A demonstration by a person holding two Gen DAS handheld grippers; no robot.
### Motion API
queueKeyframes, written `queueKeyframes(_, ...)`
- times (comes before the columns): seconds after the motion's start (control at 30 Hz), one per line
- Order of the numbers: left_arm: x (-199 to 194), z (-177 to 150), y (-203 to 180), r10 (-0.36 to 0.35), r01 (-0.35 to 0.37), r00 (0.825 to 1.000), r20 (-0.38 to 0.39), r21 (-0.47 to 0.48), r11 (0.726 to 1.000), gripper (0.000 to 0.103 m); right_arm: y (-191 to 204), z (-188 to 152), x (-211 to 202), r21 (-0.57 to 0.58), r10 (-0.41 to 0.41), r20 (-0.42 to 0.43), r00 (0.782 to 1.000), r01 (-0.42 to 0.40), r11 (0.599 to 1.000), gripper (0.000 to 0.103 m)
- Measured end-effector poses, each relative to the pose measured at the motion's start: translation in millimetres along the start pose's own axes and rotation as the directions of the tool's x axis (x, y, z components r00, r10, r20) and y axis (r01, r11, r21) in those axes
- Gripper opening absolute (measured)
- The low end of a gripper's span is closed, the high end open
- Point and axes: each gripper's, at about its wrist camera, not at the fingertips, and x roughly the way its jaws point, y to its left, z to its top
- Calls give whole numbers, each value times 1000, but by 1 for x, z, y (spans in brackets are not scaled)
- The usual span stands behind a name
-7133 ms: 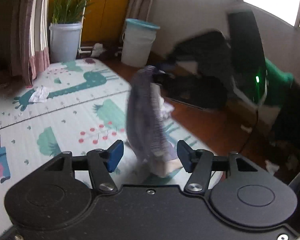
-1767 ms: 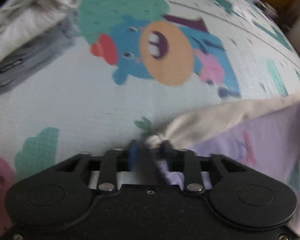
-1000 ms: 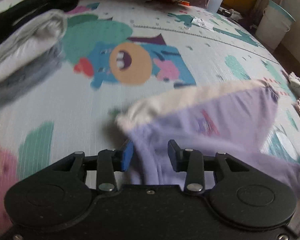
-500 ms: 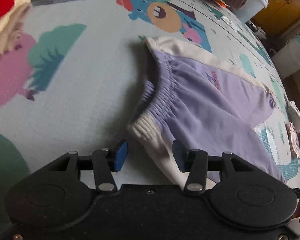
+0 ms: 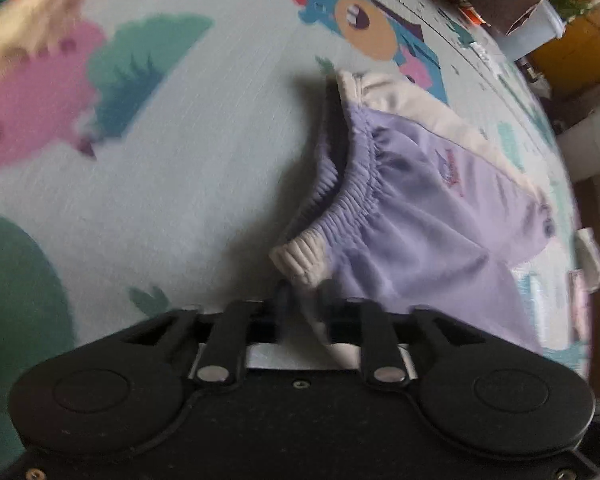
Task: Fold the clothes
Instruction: 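Smooth the trousers flat with both tools near the waistband and leg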
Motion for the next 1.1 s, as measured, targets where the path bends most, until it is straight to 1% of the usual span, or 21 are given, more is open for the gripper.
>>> queueKeyframes(0.03, -8, 1, -8, 33, -35, 998, 48, 43, 998, 42, 0, 0, -4, -10, -14, 22, 1000, 14, 1000, 48)
queueKeyframes(0.07, -14, 2, -16, 44, -52, 995, 90, 91, 994, 42, 1, 1, -8, -27, -22, 51, 998, 24, 999, 48)
queueKeyframes(0.13, -19, 4, -35, 25, -53, 990, 140, 201, 978, 42, 7, 3, -16, -76, -39, 112, 993, 47, 996, 48)
queueKeyframes(0.2, -15, 4, -51, -48, 7, 990, 132, 295, 955, 41, 17, 6, -17, -132, -17, 160, 987, 39, 991, 47)
queueKeyframes(0.23, -11, 3, -57, -73, 29, 990, 119, 334, 942, 41, 24, 8, -14, -158, 6, 162, 987, 20, 987, 47)
queueKeyframes(0.3, 2, -3, -61, -66, 23, 993, 97, 392, 920, 41, 35, 10, -5, -199, 32, 151, 988, -2, 980, 47)
queueKeyframes(0.33, 9, -5, -57, -36, -3, 995, 91, 400, 917, 37, 39, 11, 0, -209, 44, 140, 989, -14, 978, 47)
queueKeyframes(0.37, 13, -6, -51, -13, -24, 996, 91, 400, 916, 30, 41, 11, 8, -215, 48, 103, 993, -25, 976, 46)
queueKeyframes(0.4, 17, -6, -46, 9, -45, 996, 91, 401, 915, 27, 44, 10, 17, -234, 41, 48, 998, -29, 972, 47)
queueKeyframes(0.43, 18, -6, -45, 18, -55, 995, 94, 405, 913, 27, 48, 8, 20, -272, 30, 37, 999, -19, 962, 47)
queueKeyframes(0.53, 8, 1, -64, -22, -32, 993, 118, 435, 900, 27, 54, 9, 19, -329, 34, 29, 999, -23, 944, 47)
queueKeyframes(0.57, 6, 3, -71, -31, -30, 992, 126, 458, 889, 28, 54, 11, 16, -329, 48, 51, 998, -29, 944, 47)
queueKeyframes(0.63, 11, 5, -86, -48, -31, 989, 137, 525, 851, 29, 60, 14, 14, -353, 52, 82, 995, -20, 935, 47)
queueKeyframes(0.73, 26, 8, -100, -67, -31, 987, 148, 577, 816, 32, 66, 13, 16, -411, 51, 75, 996, -16, 912, 46)
queueKeyframes(0.77, 35, 9, -101, -52, -39, 989, 137, 591, 806, 35, 68, 10, 18, -434, 39, 61, 997, -8, 901, 46)
queueKeyframes(0.8, 51, 11, -100, 6, -64, 995, 97, 609, 791, 37, 69, 6, 20, -458, 26, 48, 999, -1, 889, 46)
queueKeyframes(0.83, 60, 10, -97, 44, -81, 996, 74, 632, 771, 39, 70, 3, 21, -477, 17, 38, 999, 3, 879, 46)
queueKeyframes(0.87, 55, 9, -96, 21, -75, 996, 91, 644, 761, 39, 70, -1, 19, -488, 20, 36, 999, 0, 873, 46)
queueKeyframes(0.93, 39, 10, -97, -10, -51, 996, 92, 636, 770, 40, 69, -8, 9, -514, 36, 34, 999, -13, 858, 46)
queueKeyframes(1.0, 21, 7, -96, -50, -25, 994, 99, 639, 769, 40, 70, -13, 4, -542, 38, 31, 999, -16, 841, 47)
queueKeyframes(1.1, 5, -5, -87, -37, -43, 993, 109, 656, 754, 40, 71, -18, 2, -583, 32, 27, 999, -10, 813, 47)
